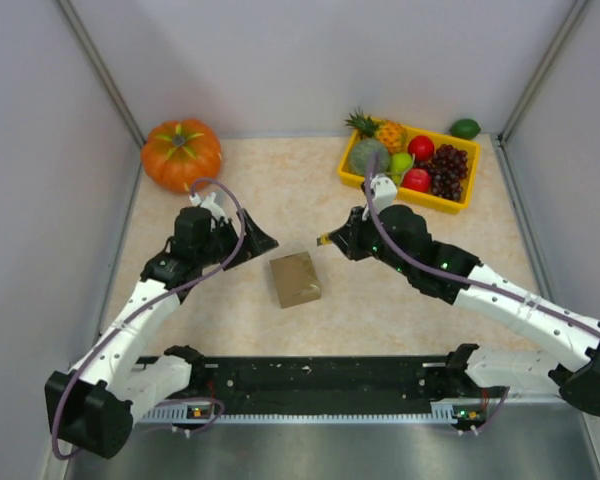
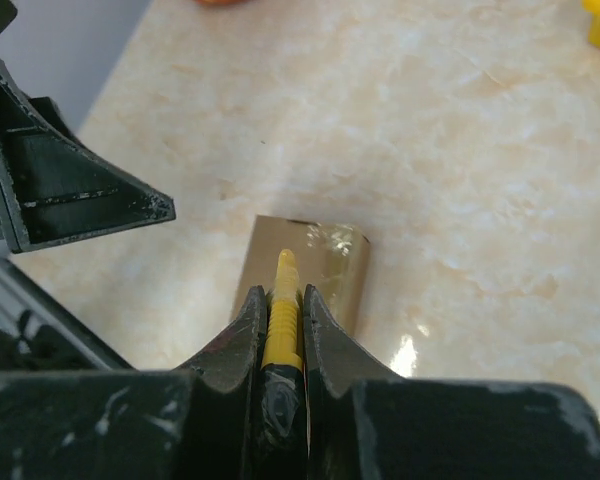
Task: Unpack the express box
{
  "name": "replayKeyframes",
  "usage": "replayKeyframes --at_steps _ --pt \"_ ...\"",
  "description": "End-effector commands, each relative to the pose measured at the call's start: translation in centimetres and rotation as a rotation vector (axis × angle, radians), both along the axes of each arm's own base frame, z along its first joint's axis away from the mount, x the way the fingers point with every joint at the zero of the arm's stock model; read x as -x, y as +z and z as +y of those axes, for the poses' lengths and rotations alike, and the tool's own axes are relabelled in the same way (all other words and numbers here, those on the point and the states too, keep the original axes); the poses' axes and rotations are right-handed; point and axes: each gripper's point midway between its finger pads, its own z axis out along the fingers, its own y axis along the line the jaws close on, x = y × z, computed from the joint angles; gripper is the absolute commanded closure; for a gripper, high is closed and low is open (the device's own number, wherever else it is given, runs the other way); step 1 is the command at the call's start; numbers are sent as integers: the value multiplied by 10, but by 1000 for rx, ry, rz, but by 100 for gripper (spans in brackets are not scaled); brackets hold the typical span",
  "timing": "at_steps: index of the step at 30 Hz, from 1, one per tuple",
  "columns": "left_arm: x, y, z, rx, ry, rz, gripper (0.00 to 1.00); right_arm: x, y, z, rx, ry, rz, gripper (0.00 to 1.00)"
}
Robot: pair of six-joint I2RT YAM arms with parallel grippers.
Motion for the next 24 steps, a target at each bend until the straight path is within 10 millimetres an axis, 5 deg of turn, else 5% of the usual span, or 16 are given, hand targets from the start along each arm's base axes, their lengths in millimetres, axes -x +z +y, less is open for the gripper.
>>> replayKeyframes --at_steps 1,9,21,24 --pt "2 -40 0 -1 21 76 9 -16 -14 -5 79 -101 -79 100" --pt "11 -99 -11 1 -11 285 9 -19 -42 14 63 -43 -93 100" --pt "10 -139 -21 14 -34 410 9 -37 -70 24 123 -71 -105 100" --pt "11 -145 -25 24 -50 440 16 -39 -78 27 138 -69 -92 100"
